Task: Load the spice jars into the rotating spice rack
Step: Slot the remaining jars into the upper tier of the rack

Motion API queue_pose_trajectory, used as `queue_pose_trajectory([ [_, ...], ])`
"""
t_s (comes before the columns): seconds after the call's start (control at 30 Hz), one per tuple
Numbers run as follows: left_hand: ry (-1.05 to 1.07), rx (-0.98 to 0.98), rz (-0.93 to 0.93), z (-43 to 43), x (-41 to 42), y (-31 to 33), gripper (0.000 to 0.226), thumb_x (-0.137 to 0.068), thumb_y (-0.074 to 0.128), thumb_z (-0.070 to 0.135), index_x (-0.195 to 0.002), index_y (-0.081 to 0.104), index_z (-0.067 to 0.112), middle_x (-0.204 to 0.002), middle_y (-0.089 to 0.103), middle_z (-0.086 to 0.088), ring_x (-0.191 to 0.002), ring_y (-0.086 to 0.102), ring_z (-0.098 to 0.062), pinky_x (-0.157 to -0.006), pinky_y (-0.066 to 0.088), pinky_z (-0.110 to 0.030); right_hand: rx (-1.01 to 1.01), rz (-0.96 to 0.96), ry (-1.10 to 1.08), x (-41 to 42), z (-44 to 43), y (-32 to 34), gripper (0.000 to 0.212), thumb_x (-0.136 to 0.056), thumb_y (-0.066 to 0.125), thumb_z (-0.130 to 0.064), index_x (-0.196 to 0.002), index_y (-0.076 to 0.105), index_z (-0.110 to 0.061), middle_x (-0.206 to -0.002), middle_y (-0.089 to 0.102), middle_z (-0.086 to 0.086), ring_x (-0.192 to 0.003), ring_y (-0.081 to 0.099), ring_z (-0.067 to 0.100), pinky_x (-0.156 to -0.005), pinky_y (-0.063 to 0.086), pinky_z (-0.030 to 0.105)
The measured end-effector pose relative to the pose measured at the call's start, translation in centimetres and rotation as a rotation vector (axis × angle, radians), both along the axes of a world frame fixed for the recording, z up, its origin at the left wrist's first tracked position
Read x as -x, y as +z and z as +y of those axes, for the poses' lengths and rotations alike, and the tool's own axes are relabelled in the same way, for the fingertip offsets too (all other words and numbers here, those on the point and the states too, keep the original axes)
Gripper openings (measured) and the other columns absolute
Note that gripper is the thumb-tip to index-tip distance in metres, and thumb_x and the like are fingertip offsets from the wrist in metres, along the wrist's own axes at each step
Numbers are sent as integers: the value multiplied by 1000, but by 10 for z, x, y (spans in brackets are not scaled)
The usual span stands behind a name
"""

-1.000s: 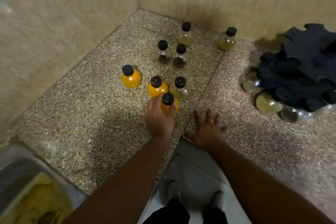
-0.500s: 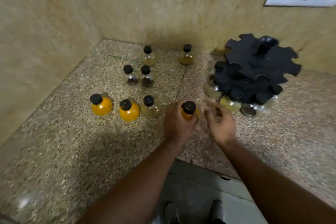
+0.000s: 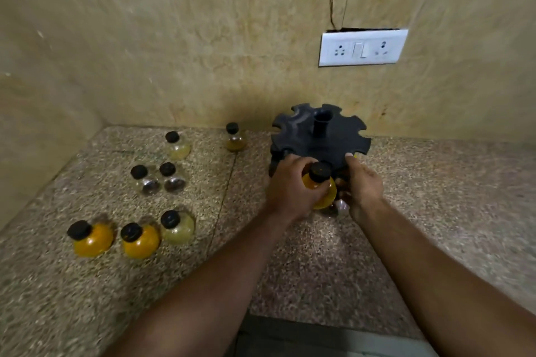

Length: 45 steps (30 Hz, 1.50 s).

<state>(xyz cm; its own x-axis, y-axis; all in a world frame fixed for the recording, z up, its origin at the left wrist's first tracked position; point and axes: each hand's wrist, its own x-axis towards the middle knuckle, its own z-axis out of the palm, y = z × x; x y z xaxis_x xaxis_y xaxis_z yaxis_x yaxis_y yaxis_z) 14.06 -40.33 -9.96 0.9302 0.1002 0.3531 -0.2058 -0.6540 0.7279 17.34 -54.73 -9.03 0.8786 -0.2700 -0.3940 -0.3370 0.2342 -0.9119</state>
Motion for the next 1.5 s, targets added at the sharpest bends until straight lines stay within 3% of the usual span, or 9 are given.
queue_pose_trajectory([
  [0.3,75,-74,65,-18,-24,-4,55,-81,74,48,-127,59,23,-121,52,2,-111,57,-19,-93,52,-42,43,26,204,-32,-17,0,15,-93,69,-18,-82,71,-9,-70,57,15,-48,45,20,-50,35,30],
  [0.5,198,-83,86,-25,-24,-4,51,-84,72,46,-127,56,24,-123,51,0,-112,56,-22,-92,50,-46,9,14,265,-30,-13,-5,21,-100,61,-20,-104,68,0,-79,63,16,-50,56,19,-41,40,24],
  [0.63,259,-29,69,-26,-20,-10,52,-87,72,40,-131,55,21,-126,50,-1,-115,54,-21,-91,51,-41,46,-7,280,-24,-8,-6,22,-100,60,-25,-94,71,-7,-78,63,15,-58,55,21,-53,42,30],
  [0.77,429,126,55,-7,-14,-15,51,-92,67,34,-138,51,18,-131,49,-5,-116,54,-20,-90,50,-35,160,-33,369,-5,13,-5,32,-104,52,-31,-84,70,-13,-61,59,5,-48,48,16,-46,37,25],
  [0.9,423,196,76,25,-2,-29,48,-93,66,33,-137,54,18,-129,54,-7,-114,55,-21,-90,51,-35,185,-51,393,16,42,-16,25,-103,55,-30,-90,74,-20,-87,74,4,-68,59,16,-60,46,31],
  [1.13,540,302,243,81,51,-79,48,-93,62,40,-137,55,20,-125,58,-2,-108,57,-15,-86,46,-28,420,-70,549,46,95,-61,22,-98,54,-29,-86,70,-20,-85,71,9,-70,61,21,-66,51,39],
  [1.23,656,356,308,106,78,-102,44,-94,62,36,-133,59,16,-123,62,-5,-111,59,-22,-92,48,-31,553,-91,676,57,122,-79,18,-95,54,-33,-101,69,-25,-91,72,5,-82,68,27,-80,59,47],
  [1.37,811,459,322,134,110,-118,37,-93,63,27,-127,62,13,-115,65,-5,-106,60,-21,-83,41,-26,734,-111,817,75,161,-96,30,-96,56,-35,-124,62,-26,-103,71,4,-88,66,22,-82,56,40],
  [1.5,896,496,281,154,130,-125,61,-88,72,36,-138,50,9,-129,59,-6,-114,58,-23,-92,48,-34,987,-158,1006,86,192,-116,59,-90,60,-47,-144,45,-27,-141,54,14,-128,51,34,-102,47,45],
])
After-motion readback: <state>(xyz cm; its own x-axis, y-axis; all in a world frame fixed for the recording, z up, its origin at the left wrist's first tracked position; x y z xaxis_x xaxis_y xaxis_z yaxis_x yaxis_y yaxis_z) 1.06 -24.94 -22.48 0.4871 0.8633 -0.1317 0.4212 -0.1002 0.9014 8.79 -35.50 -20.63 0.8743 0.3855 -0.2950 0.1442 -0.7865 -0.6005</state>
